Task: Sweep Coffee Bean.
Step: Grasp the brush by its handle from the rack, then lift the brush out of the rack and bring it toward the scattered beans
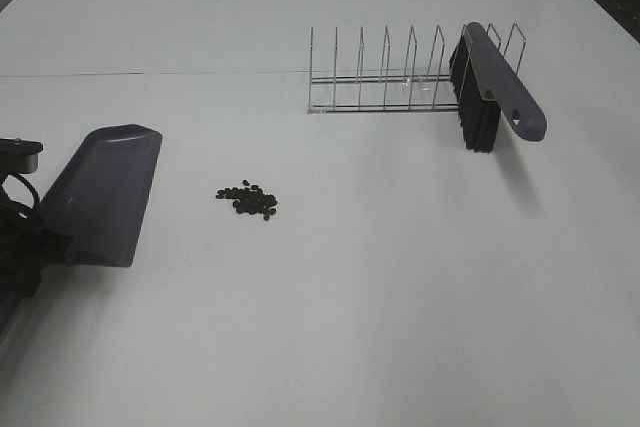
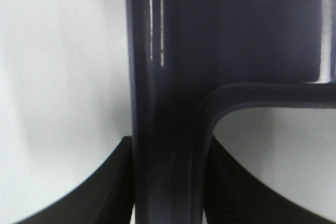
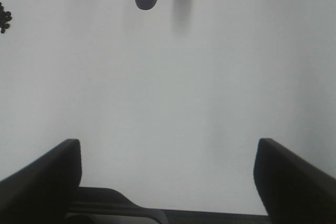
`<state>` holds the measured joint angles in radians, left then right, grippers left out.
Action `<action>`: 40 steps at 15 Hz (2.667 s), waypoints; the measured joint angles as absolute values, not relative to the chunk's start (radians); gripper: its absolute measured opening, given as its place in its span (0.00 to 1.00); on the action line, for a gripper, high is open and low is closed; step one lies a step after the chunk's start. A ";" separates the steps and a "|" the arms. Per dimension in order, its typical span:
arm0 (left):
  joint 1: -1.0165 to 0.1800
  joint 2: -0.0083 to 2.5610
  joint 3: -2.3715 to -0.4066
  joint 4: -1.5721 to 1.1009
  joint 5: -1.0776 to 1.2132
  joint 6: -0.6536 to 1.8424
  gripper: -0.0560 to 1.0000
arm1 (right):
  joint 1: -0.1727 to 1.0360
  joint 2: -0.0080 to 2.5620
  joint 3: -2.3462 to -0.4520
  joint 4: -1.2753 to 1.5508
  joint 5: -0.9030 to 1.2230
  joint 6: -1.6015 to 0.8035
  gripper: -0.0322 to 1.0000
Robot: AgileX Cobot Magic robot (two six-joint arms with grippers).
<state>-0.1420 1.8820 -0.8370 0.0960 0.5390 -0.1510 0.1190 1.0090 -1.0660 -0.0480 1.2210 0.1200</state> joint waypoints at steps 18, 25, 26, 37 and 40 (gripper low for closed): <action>-0.142 1.882 -0.840 0.073 0.548 -0.149 0.35 | 0.119 2.096 -2.002 -0.071 1.219 0.099 0.74; -0.142 1.882 -0.841 0.072 0.554 -0.149 0.35 | 0.119 2.290 -2.044 -0.071 1.103 0.091 0.73; -0.142 1.882 -0.841 0.072 0.554 -0.149 0.35 | 0.119 2.305 -2.045 -0.071 1.073 0.091 0.73; -0.142 1.882 -0.841 0.074 0.562 -0.149 0.35 | 0.119 2.409 -2.045 -0.178 0.974 0.121 0.38; -0.142 1.887 -0.861 0.156 0.657 -0.139 0.35 | 0.119 2.388 -2.045 -0.182 0.994 0.128 0.30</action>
<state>-0.1420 1.8870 -0.8610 0.1560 0.6570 -0.1390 0.1190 2.3880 -2.0450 -0.1820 0.9940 0.1280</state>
